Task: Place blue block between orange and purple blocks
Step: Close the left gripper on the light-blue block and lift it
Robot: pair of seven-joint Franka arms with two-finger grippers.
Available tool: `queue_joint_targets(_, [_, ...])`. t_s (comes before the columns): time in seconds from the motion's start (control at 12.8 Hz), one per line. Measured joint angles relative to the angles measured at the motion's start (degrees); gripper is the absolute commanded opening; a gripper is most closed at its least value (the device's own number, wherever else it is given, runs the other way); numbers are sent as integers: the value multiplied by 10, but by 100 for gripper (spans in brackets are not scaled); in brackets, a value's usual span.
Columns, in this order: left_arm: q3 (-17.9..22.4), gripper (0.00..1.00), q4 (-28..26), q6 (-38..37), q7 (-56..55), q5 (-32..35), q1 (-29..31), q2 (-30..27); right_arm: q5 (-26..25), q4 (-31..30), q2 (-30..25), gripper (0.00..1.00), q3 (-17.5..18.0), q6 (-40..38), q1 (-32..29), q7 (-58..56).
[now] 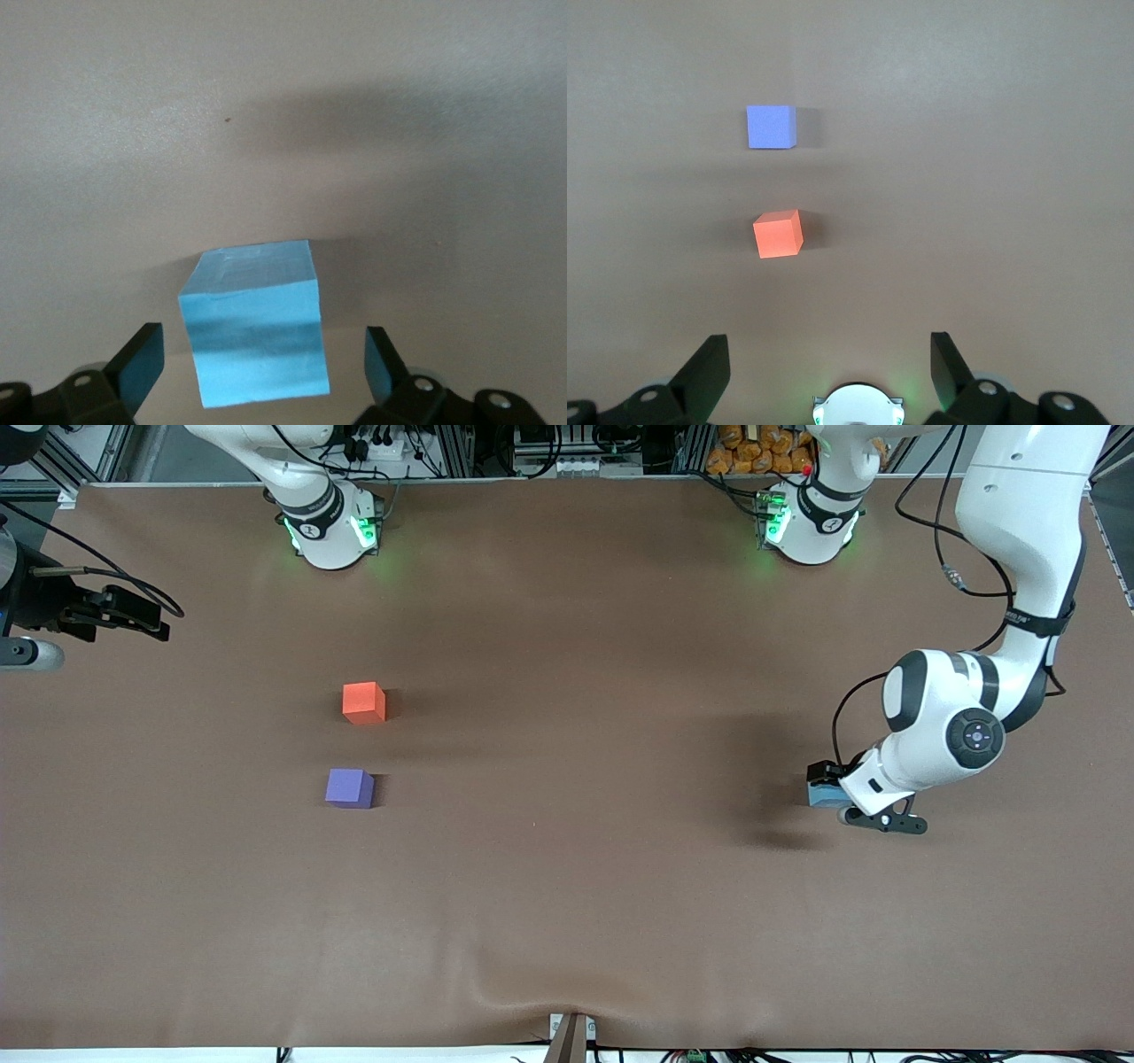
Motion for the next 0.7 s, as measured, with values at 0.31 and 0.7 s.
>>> queue_joint_targets(0.31, [4, 100, -8, 2, -1, 2, 2, 2, 0, -1, 0, 100, 0, 1, 2, 0])
queue_joint_targets(0.7, [7, 7, -13, 17, -3, 2, 5, 15, 0, -3, 0, 100, 0, 2, 2, 0])
